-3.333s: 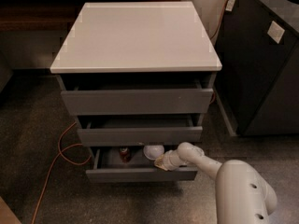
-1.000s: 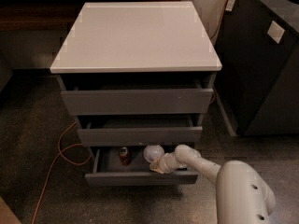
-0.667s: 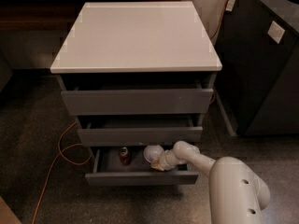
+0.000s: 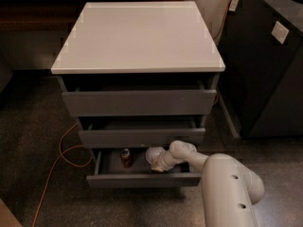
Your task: Pick coke can from bottom drawer and place on counter
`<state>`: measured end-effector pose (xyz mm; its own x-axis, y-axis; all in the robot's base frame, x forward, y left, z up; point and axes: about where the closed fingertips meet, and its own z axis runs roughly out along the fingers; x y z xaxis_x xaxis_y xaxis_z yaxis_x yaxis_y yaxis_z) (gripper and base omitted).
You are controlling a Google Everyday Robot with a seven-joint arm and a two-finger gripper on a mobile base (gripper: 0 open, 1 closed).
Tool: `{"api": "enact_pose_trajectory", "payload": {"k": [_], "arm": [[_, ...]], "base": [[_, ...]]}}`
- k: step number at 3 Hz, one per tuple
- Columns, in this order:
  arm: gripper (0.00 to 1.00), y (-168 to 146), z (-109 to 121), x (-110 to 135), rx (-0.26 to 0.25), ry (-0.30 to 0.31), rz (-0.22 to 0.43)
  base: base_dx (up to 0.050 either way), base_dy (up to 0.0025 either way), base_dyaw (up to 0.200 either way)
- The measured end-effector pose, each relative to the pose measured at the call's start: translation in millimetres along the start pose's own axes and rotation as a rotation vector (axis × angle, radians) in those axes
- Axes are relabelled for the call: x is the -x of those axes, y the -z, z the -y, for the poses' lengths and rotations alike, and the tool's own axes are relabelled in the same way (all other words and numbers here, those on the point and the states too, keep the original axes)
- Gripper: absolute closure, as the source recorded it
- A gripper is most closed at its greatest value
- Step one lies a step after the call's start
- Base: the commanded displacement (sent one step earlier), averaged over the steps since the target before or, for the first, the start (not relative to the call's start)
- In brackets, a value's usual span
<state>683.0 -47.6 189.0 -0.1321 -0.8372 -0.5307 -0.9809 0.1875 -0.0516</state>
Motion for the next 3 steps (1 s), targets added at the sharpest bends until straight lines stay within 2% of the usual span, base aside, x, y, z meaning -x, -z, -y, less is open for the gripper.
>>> {"api": "enact_pose_trajectory", "payload": {"k": [3], "arm": [[1.0, -26.6, -39.1, 10.0, 0.074, 0.073, -0.049]], "base": [[0.0, 0.0, 0.0]]}}
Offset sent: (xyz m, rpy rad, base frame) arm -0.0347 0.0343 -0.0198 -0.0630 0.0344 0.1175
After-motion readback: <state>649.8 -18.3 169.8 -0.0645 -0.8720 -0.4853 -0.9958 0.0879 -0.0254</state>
